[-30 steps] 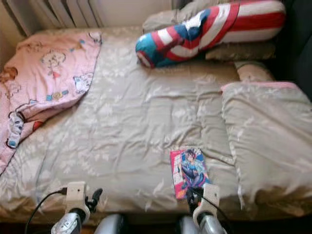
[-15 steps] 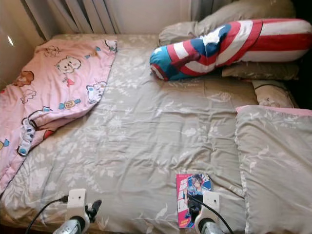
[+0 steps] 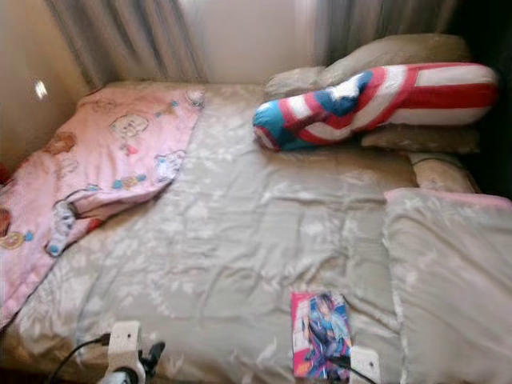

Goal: Clean up the room

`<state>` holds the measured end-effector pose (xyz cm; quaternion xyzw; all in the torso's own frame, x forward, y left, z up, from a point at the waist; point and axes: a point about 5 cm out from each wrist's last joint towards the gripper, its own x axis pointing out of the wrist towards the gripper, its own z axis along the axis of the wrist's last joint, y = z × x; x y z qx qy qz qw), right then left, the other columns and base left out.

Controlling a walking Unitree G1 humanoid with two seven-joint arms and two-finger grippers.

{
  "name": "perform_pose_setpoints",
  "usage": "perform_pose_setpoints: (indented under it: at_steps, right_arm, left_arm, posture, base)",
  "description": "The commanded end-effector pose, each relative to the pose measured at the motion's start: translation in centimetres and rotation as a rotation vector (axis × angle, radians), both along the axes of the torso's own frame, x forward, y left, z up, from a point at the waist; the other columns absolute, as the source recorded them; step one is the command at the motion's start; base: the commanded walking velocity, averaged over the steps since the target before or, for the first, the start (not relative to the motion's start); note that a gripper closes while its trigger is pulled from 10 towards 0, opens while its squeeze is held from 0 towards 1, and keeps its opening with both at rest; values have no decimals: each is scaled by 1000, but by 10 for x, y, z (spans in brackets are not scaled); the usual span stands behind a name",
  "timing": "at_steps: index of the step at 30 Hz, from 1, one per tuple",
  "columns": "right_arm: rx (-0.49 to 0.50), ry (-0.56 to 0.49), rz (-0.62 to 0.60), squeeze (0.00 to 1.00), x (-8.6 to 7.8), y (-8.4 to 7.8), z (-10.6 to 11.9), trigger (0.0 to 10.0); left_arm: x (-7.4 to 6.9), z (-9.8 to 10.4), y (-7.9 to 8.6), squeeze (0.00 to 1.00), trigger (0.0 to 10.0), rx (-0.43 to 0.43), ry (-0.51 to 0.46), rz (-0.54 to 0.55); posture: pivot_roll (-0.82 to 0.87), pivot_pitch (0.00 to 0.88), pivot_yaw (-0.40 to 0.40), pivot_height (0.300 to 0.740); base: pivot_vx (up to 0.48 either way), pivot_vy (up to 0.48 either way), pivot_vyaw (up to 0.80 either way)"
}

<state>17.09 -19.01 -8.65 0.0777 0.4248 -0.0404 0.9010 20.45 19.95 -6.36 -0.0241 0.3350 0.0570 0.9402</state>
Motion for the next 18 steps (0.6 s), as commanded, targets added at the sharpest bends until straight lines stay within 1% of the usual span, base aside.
perform_pose_setpoints:
  at_steps: [1,8,10,13,15,18]
  right_arm:
    - [8,19,18,0,-1,10,-2,10000]
    - [11,24,20,0,1,16,-2,10000]
    - [10,25,20,0,1,16,-2,10000]
    - [4,27,22,0,0,11,-2,10000]
    - [1,27,23,0,0,9,-2,10000]
    - [0,28,14,0,-3,3,-2,10000]
  left_arm:
    - [-9,-5,5,0,10000,15,44,20]
    - [-8,-5,2,0,10000,11,40,18]
    - [-8,-5,2,0,10000,11,39,18]
    - [-7,-5,2,0,10000,11,38,17]
    - [-7,-5,2,0,10000,11,38,17]
    - [-7,-5,2,0,10000,12,38,18]
  posture:
    - [-10,129,42,740]
    - [-7,138,44,740]
    - [-7,138,44,740]
    - [-6,144,45,740]
    - [-6,144,45,740]
    - [-6,147,46,740]
  base:
    - [0,0,800]
    - [0,0,800]
    - [0,0,800]
    - [0,0,779]
    - [0,0,528]
    - [0,0,0]
